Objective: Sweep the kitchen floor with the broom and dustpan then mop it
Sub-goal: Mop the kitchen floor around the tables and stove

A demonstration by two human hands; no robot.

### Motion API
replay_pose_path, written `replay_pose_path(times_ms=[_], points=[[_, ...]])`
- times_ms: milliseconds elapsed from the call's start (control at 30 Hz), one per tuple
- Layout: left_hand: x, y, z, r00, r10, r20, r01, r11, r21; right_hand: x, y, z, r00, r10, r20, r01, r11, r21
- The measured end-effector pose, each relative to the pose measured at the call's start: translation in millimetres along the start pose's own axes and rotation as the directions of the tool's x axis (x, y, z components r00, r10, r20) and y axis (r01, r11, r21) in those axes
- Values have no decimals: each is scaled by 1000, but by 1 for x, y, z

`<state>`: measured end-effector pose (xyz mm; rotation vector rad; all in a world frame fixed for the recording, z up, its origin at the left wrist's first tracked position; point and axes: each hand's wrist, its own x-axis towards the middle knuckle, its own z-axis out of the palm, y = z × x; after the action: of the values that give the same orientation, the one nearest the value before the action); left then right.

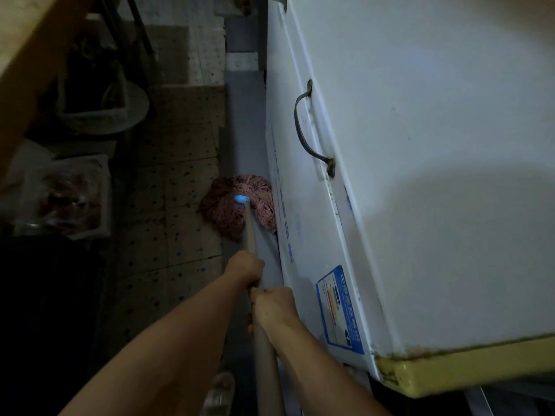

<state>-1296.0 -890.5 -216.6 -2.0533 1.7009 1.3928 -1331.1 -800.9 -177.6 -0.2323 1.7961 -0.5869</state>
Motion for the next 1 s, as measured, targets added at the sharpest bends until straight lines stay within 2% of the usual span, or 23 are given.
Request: replay_pose_path(times_ms=[100, 333, 500, 867, 1000], points=[[16, 11, -9, 999, 41, 1, -41, 997, 64, 16, -19, 4, 1000, 3, -17, -3, 1000, -3], [71, 40, -51, 999, 39, -8, -38, 997, 71, 41, -90, 16, 998, 54, -10, -54, 998, 39], [116, 63, -86, 999, 43, -18, -43, 999, -3, 64, -148, 27, 998, 58, -9, -58, 998, 15], [229, 116, -161, 999, 50, -20, -50, 998, -38, 133, -265, 56, 996, 89, 6, -89, 993, 71], [268, 134, -175, 998, 61, -12, -62, 996, -61, 159, -297, 59, 997, 77, 5, -78, 996, 37]])
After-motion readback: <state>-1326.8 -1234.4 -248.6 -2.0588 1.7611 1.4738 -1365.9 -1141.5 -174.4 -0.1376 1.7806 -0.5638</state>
